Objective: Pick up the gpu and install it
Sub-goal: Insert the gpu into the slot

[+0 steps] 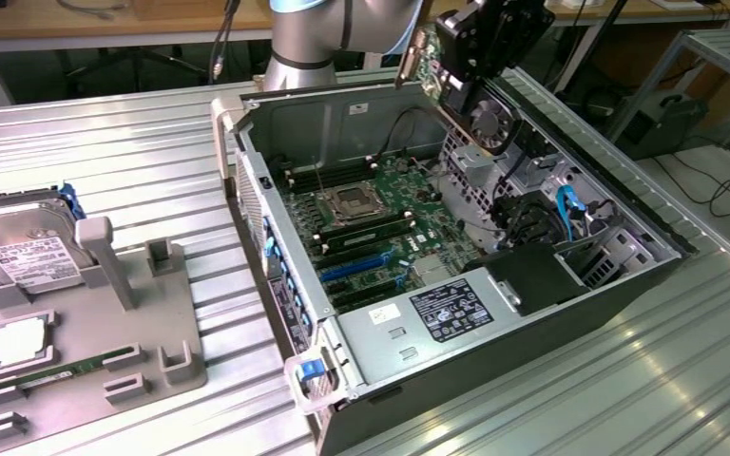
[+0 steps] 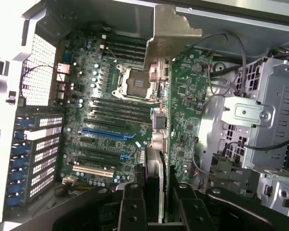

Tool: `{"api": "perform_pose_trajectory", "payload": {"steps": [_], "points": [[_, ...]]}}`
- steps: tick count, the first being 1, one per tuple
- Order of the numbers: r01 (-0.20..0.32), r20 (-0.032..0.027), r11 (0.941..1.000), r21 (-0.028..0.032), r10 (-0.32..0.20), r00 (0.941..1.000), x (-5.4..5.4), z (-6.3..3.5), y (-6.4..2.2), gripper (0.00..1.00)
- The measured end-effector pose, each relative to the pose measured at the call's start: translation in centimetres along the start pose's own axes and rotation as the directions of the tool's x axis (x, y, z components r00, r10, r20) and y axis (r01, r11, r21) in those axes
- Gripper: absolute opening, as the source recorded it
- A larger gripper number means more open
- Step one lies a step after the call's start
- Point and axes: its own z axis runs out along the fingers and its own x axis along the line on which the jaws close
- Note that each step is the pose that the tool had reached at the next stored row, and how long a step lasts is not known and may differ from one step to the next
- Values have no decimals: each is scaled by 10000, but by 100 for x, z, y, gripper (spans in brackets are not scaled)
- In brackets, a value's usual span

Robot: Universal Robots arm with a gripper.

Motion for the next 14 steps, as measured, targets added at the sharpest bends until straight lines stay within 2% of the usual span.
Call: {"api": "perform_pose_trajectory", "payload": {"steps": [5, 7, 14], "points": [[462, -15, 9989, 3, -462, 9989, 8, 0, 2, 27], [864, -28, 9963, 6, -864, 9963, 24, 0, 5, 27], [1585, -51, 9874, 8, -1585, 9873, 37, 1, 7, 27]]}}
